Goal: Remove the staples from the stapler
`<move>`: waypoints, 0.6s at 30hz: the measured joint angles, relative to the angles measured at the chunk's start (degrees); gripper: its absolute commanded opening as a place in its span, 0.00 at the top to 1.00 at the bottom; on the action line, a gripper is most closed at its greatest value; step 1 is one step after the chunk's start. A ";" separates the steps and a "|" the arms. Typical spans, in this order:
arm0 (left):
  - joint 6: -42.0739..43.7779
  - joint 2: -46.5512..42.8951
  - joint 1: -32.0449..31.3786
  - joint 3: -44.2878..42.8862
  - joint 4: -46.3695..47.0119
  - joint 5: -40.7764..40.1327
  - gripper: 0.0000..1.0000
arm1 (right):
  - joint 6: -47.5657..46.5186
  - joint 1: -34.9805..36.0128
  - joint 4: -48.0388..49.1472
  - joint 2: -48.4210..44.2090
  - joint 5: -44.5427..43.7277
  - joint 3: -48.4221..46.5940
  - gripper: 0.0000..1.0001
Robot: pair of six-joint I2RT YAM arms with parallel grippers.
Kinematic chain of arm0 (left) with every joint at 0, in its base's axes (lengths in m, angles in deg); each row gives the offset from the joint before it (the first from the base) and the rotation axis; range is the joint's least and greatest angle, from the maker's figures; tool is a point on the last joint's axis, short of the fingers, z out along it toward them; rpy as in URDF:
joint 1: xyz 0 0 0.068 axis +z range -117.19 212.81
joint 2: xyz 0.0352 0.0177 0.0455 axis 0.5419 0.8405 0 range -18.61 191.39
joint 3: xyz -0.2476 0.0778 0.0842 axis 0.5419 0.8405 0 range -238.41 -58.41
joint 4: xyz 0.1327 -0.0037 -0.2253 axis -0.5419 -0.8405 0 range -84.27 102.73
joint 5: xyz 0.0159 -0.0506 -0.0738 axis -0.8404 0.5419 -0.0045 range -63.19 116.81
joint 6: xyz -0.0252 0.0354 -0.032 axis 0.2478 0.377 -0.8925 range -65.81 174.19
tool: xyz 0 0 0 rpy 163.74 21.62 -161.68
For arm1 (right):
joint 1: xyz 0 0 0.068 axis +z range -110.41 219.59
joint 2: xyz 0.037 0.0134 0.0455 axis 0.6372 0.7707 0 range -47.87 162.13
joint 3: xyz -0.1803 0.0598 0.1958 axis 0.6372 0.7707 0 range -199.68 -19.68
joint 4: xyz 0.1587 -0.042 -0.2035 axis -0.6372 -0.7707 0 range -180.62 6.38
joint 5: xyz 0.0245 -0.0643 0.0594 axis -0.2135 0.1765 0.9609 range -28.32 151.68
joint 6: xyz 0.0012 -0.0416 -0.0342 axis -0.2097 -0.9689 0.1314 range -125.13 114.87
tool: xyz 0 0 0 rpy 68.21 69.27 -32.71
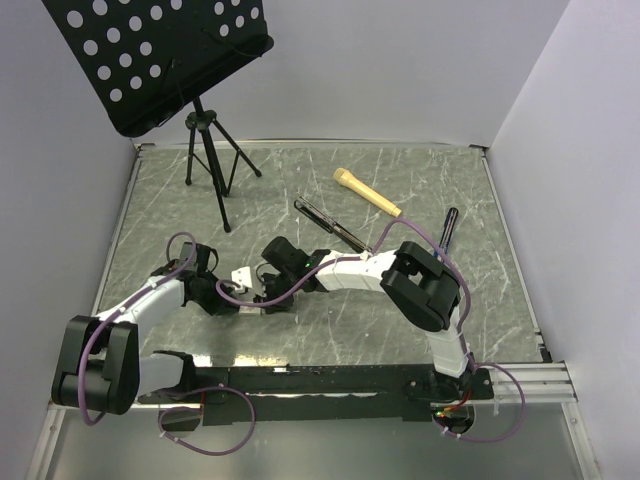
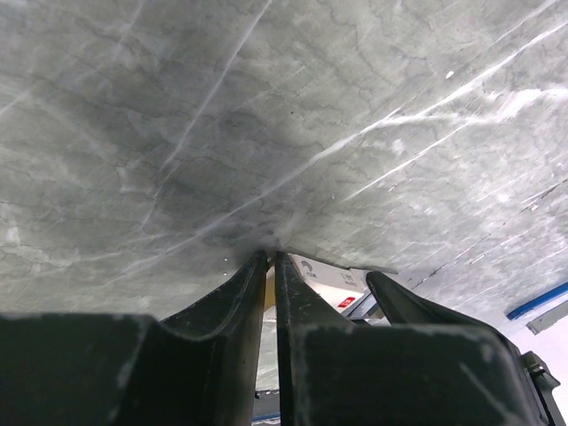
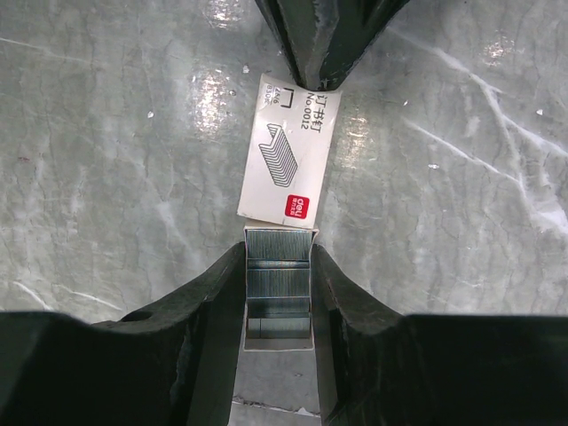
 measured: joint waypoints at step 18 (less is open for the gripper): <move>-0.22 -0.35 -0.33 0.33 0.59 0.02 0.84 | 1.46 -0.33 1.62 -1.25 -1.70 2.51 0.62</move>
